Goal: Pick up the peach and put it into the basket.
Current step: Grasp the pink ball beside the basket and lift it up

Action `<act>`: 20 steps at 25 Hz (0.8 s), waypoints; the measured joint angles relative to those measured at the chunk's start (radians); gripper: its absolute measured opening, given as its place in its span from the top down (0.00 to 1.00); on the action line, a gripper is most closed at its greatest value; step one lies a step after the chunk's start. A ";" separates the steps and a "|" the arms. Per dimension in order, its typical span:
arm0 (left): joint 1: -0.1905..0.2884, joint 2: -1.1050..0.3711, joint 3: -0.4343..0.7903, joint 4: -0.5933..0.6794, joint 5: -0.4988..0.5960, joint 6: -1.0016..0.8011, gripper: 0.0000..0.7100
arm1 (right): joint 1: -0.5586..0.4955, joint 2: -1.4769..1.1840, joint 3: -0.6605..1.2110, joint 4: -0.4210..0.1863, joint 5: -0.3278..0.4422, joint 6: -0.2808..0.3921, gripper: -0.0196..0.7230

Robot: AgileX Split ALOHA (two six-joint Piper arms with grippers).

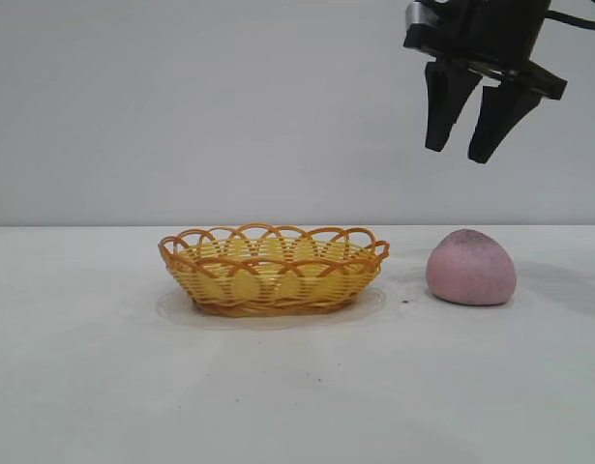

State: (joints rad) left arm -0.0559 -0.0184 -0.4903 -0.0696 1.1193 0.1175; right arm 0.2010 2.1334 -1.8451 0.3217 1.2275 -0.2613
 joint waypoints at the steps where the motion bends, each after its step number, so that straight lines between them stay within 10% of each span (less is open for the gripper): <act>1: 0.000 0.000 0.000 0.000 0.000 0.000 0.45 | 0.000 0.000 0.002 0.000 0.000 0.008 0.48; 20: 0.000 0.000 0.000 0.000 0.000 0.000 0.45 | 0.028 -0.011 0.313 -0.020 -0.015 0.023 0.48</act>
State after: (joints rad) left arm -0.0559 -0.0184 -0.4903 -0.0696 1.1193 0.1175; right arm 0.2288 2.1227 -1.5319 0.3013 1.2127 -0.2387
